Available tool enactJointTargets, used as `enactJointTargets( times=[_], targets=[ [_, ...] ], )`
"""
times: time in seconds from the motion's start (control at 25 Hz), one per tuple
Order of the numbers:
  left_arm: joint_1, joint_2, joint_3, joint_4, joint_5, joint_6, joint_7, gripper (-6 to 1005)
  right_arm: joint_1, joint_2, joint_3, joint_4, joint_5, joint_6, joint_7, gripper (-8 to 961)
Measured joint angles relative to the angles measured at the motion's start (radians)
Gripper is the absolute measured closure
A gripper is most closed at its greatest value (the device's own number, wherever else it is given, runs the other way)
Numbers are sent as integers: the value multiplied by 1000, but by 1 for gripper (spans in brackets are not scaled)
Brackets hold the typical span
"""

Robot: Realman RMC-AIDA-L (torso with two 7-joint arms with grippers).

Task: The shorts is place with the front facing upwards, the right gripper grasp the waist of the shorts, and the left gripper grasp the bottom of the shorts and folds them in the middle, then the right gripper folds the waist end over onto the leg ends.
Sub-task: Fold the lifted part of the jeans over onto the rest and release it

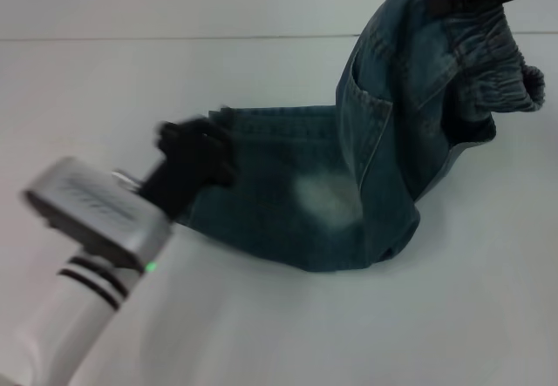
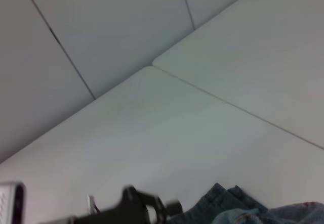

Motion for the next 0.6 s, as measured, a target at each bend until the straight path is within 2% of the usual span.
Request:
enactJointTargets(
  times=[0.16,0.32,0.48,0.6],
  targets=[
    [56,1,-105,60,-3,136,-166,998,4,-1,-32,23,-2,7,-32,846],
    [97,4,-204,131,-3,214,-363,994,19,4,-100,74,-5,36,-67,846],
    [142,9,-325,184,-3,245,-507,993,62,6,-191,192,-7,99,-109,845],
    [175,10,-374,229,-3,263,-608,992,110,8,-249,301,-7,155,-142,845]
  ],
)
